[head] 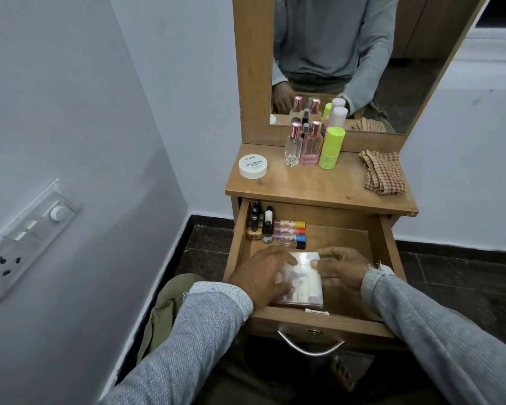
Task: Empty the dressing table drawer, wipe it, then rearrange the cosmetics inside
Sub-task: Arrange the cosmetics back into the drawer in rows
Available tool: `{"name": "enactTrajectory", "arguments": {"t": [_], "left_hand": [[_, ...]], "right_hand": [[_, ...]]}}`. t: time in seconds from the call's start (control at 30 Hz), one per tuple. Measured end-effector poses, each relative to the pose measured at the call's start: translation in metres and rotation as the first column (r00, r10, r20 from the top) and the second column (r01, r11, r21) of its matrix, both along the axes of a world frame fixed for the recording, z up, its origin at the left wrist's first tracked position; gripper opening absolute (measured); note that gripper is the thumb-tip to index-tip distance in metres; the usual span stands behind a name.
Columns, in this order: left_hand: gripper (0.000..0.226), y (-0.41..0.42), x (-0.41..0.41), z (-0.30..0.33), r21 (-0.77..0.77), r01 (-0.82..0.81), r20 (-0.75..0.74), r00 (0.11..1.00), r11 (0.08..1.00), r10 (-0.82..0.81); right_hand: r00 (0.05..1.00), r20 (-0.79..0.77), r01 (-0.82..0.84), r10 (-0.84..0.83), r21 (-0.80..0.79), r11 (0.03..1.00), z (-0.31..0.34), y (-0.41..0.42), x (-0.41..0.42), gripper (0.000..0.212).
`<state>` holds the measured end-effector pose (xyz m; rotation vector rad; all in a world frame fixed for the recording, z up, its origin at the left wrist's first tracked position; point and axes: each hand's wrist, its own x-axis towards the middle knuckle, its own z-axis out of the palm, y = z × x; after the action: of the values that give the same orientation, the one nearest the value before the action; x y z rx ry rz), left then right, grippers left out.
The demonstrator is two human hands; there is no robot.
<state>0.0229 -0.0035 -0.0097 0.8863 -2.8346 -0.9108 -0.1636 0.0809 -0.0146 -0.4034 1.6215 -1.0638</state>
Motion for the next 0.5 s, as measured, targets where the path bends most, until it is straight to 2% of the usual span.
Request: {"name": "enactTrajectory", "arguments": {"t": [0.27,0.37,0.5], "left_hand": [[0.070,-0.006,-0.007,-0.017,0.000,0.033,0.141,0.989,0.999,-0.033],[0.077,-0.008,-0.006,-0.022,-0.010,0.012,0.175,0.985,1.000,-0.010],[0.082,-0.007,-0.006,-0.021,-0.066,0.033,0.216,0.976,0.997,-0.018]], "right_hand": [[0.992,-0.001,0.123,-0.123,0.004,0.992,-0.008,-0.021,0.019,0.024],[0.990,-0.057,0.133,-0.130,0.048,0.990,-0.014,-0.027,0.023,0.026],[0.977,-0.176,0.123,-0.118,0.018,0.992,-0.019,-0.031,0.030,0.023]]}}
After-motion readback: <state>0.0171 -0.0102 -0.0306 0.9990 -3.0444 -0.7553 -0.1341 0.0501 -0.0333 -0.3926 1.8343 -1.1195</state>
